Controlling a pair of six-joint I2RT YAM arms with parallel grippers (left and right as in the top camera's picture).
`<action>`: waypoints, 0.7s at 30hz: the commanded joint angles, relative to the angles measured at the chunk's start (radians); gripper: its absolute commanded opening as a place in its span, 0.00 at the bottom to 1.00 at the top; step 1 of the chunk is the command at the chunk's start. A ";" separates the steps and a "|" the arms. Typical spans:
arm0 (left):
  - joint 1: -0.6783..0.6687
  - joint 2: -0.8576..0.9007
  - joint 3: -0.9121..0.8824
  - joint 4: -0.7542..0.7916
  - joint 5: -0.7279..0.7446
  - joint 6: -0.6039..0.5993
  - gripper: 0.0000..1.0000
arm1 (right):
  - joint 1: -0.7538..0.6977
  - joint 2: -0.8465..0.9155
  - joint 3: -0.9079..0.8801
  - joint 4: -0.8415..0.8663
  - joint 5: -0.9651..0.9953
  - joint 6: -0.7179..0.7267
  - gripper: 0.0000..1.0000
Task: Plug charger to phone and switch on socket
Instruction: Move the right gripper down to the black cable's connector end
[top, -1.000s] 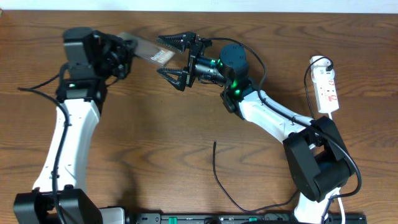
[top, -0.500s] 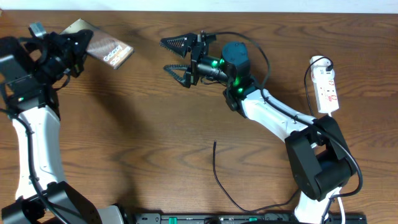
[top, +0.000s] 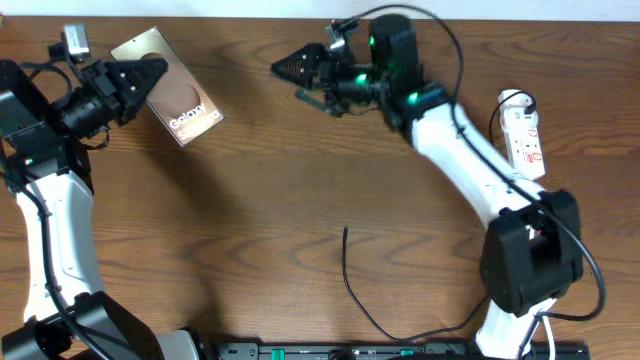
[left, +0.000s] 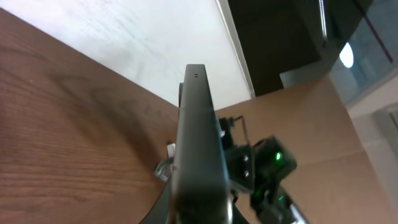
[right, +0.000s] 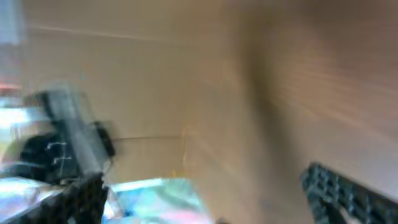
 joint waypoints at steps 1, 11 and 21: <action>0.003 -0.004 0.002 0.010 0.048 0.047 0.07 | -0.005 -0.003 0.145 -0.303 0.259 -0.325 0.99; 0.003 -0.004 0.002 0.010 0.048 0.072 0.08 | 0.055 -0.002 0.197 -0.911 0.670 -0.396 0.99; 0.003 -0.004 0.002 0.002 0.048 0.072 0.07 | 0.151 -0.002 -0.064 -0.928 0.704 -0.261 0.99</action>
